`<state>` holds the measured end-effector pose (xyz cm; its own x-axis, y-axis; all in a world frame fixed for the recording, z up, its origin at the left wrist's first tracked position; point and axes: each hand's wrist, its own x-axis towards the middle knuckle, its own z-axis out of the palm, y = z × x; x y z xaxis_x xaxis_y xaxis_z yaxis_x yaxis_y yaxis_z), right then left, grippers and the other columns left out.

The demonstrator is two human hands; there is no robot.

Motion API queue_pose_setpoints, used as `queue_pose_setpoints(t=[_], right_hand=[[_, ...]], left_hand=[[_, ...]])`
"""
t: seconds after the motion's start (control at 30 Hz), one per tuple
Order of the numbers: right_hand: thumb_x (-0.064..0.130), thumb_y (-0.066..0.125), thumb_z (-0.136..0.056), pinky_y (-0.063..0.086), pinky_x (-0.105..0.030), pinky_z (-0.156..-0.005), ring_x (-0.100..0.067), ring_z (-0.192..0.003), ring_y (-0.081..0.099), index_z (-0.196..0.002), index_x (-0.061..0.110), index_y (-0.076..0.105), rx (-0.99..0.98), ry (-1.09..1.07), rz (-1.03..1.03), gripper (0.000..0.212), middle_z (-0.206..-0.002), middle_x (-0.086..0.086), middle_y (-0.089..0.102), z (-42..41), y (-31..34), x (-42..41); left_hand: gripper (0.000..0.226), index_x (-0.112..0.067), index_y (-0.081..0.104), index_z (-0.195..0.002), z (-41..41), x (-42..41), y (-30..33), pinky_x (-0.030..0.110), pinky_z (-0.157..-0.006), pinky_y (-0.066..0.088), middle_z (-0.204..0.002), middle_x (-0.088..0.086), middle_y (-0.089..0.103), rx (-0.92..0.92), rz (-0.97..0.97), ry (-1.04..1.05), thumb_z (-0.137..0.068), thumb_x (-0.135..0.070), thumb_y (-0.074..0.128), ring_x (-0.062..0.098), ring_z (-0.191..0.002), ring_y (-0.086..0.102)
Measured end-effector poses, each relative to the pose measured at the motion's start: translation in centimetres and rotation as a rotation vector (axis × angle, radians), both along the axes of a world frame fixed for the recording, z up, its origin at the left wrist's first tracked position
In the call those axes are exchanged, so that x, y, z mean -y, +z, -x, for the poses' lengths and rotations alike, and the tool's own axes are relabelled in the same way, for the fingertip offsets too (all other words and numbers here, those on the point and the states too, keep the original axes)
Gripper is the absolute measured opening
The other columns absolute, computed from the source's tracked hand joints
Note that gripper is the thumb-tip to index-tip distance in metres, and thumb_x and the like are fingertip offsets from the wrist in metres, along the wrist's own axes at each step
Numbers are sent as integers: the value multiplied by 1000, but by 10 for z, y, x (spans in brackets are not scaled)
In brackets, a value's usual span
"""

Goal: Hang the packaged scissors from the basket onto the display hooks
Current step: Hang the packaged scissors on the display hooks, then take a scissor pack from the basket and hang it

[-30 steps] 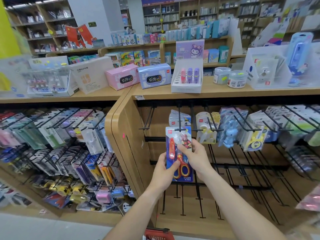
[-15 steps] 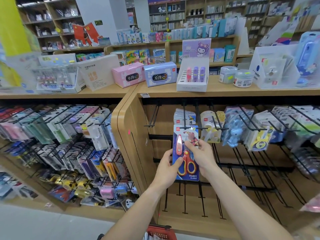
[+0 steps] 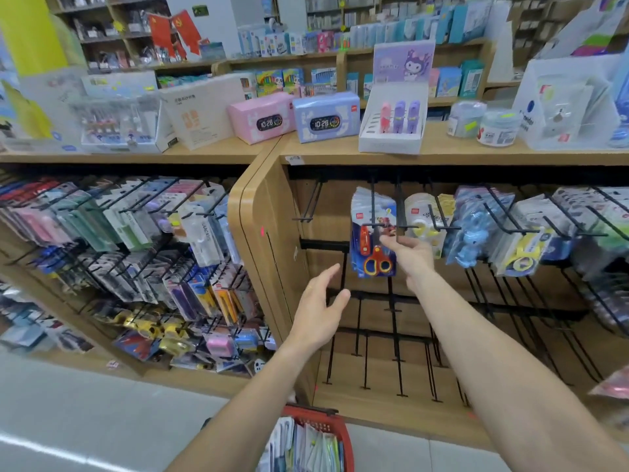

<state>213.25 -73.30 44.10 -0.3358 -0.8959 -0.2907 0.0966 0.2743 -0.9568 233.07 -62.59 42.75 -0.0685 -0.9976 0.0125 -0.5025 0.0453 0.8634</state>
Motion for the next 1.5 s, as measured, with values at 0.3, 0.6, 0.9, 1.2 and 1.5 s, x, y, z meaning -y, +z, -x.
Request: queue_pose_setpoints(t=[0.3,0.6,0.9,1.2,1.5], right_hand=[[26,87,-85,55,-23,-93,-7,-103,71,-116,21,70,-226,146,189,35,-113,5,74,-11,-44,-106],[26,84,-87,48,-17,-79,-6,-102,65,-119,20,67,-228,433,-106,37,-113,7,70,-61,-140,-198],[28,84,-88,52,-26,-83,-17,-100,67,-113,24,64,-239,599,-409,32,-107,2,70,-133,-263,-271],[31,84,-86,56,-40,-94,-15,-98,69,-116,29,63,-326,649,-529,37,-102,6,72,-186,-399,-305],[34,81,-89,55,-34,-92,-7,-90,65,-124,24,62,-384,652,-596,41,-105,4,71,-216,-514,-317]], left_hand=[[49,-25,46,-156,-52,-50,-66,32,-120,35,-157,-2,50,160,-140,60,-109,-32,55,15,-147,41],[51,-22,46,-155,-98,-135,-155,49,-115,45,-154,3,52,95,-506,252,-107,-35,58,25,-143,49],[51,-23,48,-153,-148,-208,-251,40,-116,42,-155,7,52,80,-748,367,-106,-35,60,28,-142,51],[45,-20,55,-149,-187,-227,-370,34,-100,47,-138,11,63,157,-814,389,-106,-31,58,27,-115,65],[47,-19,52,-150,-208,-248,-486,40,-111,43,-146,12,57,268,-829,403,-105,-32,59,33,-133,54]])
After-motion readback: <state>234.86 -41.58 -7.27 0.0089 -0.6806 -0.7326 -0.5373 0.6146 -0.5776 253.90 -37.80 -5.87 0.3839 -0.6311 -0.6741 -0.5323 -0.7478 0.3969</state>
